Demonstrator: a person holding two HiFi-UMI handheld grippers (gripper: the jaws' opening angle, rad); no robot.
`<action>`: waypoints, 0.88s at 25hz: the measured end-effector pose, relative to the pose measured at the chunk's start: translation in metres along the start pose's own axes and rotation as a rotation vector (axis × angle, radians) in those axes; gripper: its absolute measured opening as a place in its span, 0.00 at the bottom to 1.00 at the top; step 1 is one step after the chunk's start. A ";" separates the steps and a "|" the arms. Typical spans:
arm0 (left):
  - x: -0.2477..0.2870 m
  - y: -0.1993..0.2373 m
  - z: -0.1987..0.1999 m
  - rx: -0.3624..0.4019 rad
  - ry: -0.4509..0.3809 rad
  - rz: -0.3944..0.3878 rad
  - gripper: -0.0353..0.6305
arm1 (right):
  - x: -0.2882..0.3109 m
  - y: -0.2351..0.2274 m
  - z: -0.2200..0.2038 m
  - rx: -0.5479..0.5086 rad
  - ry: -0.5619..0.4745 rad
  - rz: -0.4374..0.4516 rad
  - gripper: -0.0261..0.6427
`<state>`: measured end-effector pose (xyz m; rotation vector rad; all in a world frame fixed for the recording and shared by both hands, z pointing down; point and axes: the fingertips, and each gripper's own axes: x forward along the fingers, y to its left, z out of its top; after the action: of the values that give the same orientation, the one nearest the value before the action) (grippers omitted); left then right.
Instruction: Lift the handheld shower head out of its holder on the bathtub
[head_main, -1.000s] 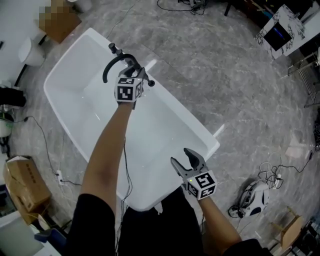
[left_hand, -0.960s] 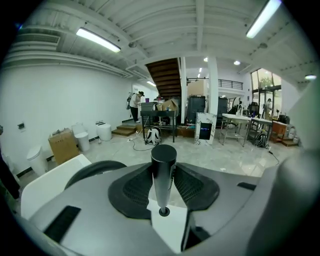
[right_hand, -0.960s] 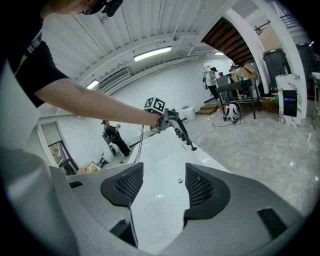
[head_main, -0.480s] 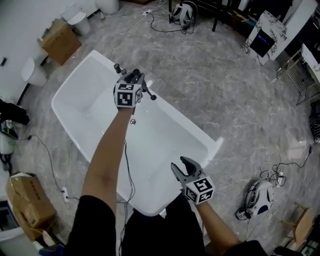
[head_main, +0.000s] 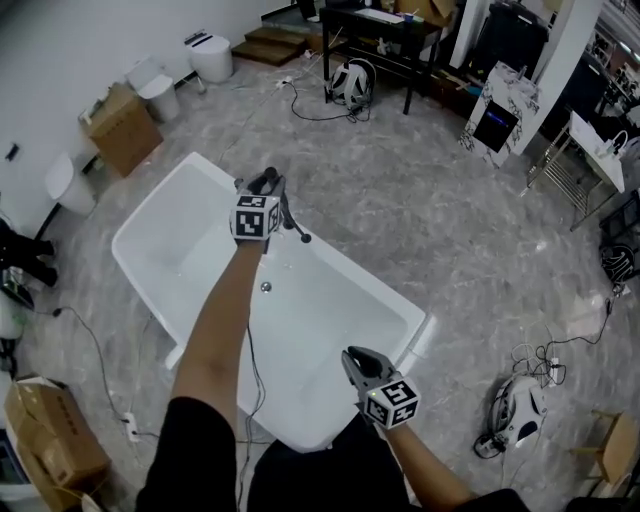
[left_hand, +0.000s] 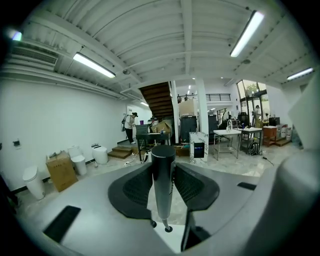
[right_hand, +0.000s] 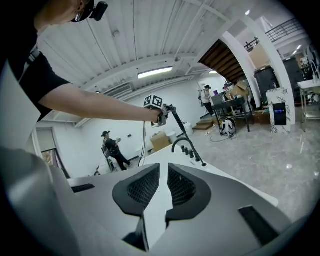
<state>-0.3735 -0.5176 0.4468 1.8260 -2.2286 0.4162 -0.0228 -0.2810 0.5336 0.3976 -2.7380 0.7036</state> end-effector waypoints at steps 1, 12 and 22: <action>-0.006 0.003 0.006 -0.002 -0.007 0.000 0.24 | -0.002 0.007 0.003 -0.016 -0.006 -0.004 0.10; -0.048 -0.006 0.096 0.064 -0.109 -0.057 0.24 | -0.039 0.019 0.042 -0.108 -0.148 -0.205 0.05; -0.103 -0.015 0.180 0.092 -0.223 -0.106 0.24 | -0.055 0.044 0.074 -0.177 -0.206 -0.256 0.05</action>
<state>-0.3376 -0.4906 0.2433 2.1217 -2.2728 0.3129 -0.0019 -0.2708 0.4348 0.8007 -2.8342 0.3687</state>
